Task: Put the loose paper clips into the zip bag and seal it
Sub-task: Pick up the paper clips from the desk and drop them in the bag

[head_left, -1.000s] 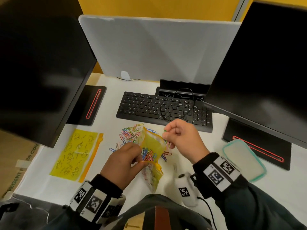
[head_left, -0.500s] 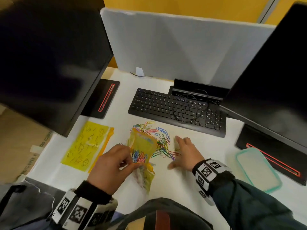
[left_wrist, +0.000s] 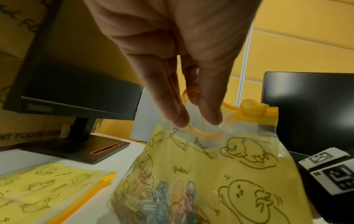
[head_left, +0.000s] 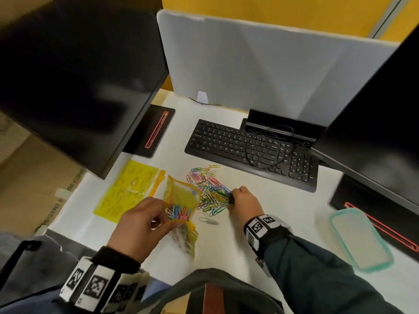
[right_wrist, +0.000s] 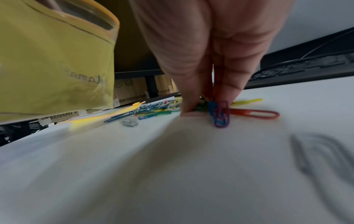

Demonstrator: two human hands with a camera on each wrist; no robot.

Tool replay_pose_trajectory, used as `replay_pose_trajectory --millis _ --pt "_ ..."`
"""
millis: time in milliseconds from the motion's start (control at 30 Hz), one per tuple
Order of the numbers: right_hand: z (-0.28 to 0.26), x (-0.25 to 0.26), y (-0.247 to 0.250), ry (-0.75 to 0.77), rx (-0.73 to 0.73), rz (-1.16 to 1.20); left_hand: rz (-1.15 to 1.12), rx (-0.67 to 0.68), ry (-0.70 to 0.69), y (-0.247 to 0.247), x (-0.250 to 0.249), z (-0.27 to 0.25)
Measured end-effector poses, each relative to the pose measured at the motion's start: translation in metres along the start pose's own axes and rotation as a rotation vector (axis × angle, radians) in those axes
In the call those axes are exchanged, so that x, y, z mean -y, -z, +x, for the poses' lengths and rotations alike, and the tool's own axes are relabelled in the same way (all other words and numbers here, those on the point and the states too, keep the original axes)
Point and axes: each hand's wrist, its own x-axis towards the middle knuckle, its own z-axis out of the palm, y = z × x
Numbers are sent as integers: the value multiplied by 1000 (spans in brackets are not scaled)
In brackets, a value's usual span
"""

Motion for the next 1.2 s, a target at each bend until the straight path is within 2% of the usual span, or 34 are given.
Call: replay_pose_trajectory --millis 100,200,300,400,467,533,600,700,800,900,967,1000,1067,1133,1200 --pt "-7 2 -2 -26 -40 4 16 37 -17 1 10 0" --pt "-11 3 1 -123 -79 77 12 75 -39 1 22 2" --pt "-20 3 11 -249 -162 308 25 129 -65 2 31 6" --pt "-38 18 32 -296 -257 660 26 175 -78 5 33 13" --pt "-50 43 50 -215 -261 947 23 204 -73 8 33 17" --pt "-57 72 63 -103 -247 1127 25 227 -88 10 37 21" --pt "-56 96 63 -34 -241 1159 29 244 -115 11 43 22" --pt "-50 122 44 -27 -186 1156 37 263 -121 13 51 22" --pt "-52 134 26 -23 -134 1069 20 243 -116 17 57 19" --pt "-49 130 25 -60 -264 1014 -16 237 -126 19 65 13" --pt "-29 121 25 -63 -361 813 -38 237 -132 20 71 9" --pt "-15 116 23 -36 -336 611 -54 235 -129 19 74 8" --pt "15 111 13 92 -95 177 -99 214 -104 21 78 5" --pt "40 114 1 270 158 -152 -127 160 -85 24 82 2" --pt "52 120 -10 479 299 -388 -146 120 -71 27 84 1"
